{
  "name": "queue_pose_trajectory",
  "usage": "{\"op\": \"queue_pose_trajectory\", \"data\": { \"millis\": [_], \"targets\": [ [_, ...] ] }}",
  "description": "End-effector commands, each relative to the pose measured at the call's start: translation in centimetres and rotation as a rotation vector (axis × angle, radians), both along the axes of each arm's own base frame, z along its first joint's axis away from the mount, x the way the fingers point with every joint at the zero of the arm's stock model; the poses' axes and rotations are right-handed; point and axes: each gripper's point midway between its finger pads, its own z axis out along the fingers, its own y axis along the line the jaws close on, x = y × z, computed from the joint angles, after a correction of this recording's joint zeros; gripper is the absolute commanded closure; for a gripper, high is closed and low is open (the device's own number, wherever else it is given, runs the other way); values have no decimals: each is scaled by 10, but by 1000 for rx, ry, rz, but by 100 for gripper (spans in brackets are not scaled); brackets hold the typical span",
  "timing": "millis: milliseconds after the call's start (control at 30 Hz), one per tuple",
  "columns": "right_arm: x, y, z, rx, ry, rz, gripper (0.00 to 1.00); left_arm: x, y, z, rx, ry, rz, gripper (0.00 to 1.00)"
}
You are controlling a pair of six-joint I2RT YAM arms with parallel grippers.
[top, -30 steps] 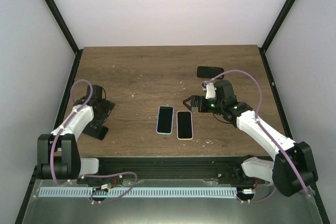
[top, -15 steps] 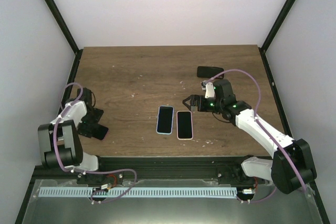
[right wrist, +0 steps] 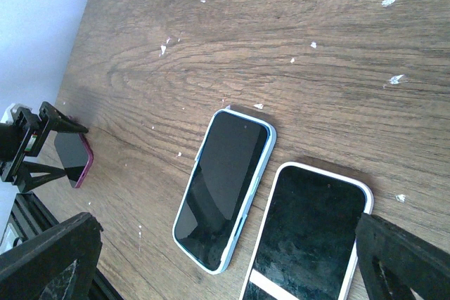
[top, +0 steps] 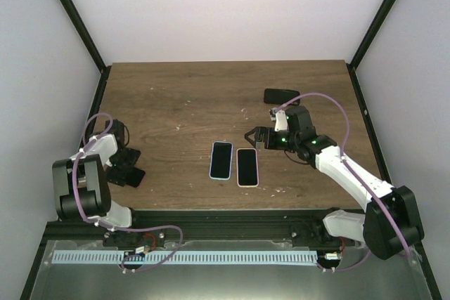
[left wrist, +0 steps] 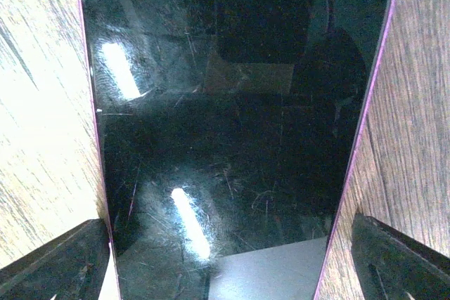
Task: Put the phone into the phone case
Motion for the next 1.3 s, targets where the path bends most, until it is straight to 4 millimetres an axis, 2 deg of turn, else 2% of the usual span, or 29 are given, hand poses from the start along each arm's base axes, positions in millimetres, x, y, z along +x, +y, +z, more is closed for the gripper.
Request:
{"op": "queue_pose_trajectory", "data": {
  "millis": [0,200,400,567,767,900,1033,1100,1167,1267],
  "targets": [
    [7,1,15,15,-40,-2,0,-6,-4,-7,-26,21,17,7],
    [7,0,12,7,-38,-4,0,-2,-14,-17,-78,-30,18,20],
    [6,-1,14,2,-47,-5,0,6,-25,-16,-102,-46,-27,23],
    [16,-8,15,-16,-52,-57,0,25,-53,-11,-116,-68,-155,23],
    [52,-32,18,30,17,-209,0,37,-82,-9,-115,-75,-279,23],
    [90,-60,10,15,51,-376,1,48,-103,0,-99,-106,-404,23],
    [127,-100,-17,71,181,-596,24,49,-118,4,-99,-112,-489,23],
    [144,-115,-21,94,203,-694,37,48,-123,5,-110,-115,-521,24],
    [162,-128,-27,90,221,-787,43,46,-126,6,-116,-118,-550,24],
    [185,-140,-42,76,276,-875,46,44,-127,7,-120,-122,-580,24]
  ]
}}
